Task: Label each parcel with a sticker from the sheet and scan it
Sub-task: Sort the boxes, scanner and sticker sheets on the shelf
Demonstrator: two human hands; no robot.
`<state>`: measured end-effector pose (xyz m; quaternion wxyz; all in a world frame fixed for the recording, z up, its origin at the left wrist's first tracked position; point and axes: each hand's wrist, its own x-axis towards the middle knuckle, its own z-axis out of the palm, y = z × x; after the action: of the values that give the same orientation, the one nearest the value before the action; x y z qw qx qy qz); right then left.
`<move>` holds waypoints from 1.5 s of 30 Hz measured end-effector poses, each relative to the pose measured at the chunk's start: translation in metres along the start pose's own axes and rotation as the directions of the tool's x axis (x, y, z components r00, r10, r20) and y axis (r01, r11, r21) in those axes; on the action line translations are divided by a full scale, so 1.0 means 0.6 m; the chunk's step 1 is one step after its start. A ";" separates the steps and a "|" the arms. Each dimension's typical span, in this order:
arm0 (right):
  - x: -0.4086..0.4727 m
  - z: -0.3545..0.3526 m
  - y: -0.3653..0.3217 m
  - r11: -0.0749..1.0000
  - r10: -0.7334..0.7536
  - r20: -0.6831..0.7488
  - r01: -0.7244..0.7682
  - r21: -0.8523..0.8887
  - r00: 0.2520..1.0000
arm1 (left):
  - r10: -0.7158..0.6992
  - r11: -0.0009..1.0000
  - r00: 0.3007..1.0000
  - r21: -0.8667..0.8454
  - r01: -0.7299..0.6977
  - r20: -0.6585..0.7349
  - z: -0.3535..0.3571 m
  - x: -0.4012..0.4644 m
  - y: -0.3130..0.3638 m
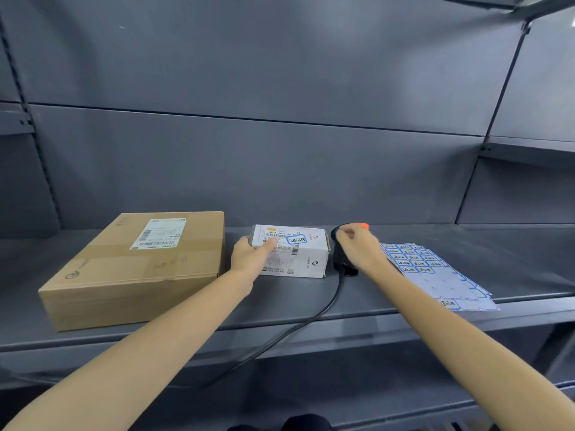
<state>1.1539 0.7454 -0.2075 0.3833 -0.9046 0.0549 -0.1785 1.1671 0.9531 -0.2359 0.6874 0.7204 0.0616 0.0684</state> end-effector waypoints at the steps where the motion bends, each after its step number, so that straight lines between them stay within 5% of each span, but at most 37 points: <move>1: -0.003 0.012 -0.009 1.000 -0.012 0.039 0.011 0.028 0.999 | 0.003 1.000 1.000 -0.005 -0.003 -0.001 -0.001 -0.001 -0.001; 20: -0.016 0.073 -0.026 0.889 0.180 0.138 -0.221 0.402 0.974 | 0.122 0.992 0.992 -0.039 -0.122 -0.014 -0.008 -0.024 -0.021; 33: -0.038 0.032 -0.021 0.827 0.078 -0.102 -0.007 0.562 0.992 | 0.335 0.926 0.940 -0.163 -0.340 -0.061 0.005 -0.068 0.009; 45: -0.112 -0.171 0.080 0.703 0.066 -0.079 0.010 0.711 0.995 | 0.337 0.909 0.924 -0.319 -0.268 0.183 0.157 -0.184 0.060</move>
<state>1.0557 0.6585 -0.1950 0.7016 -0.6763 0.0144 -0.2242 1.0758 0.8388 -0.2057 0.7680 0.6164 -0.1436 0.0976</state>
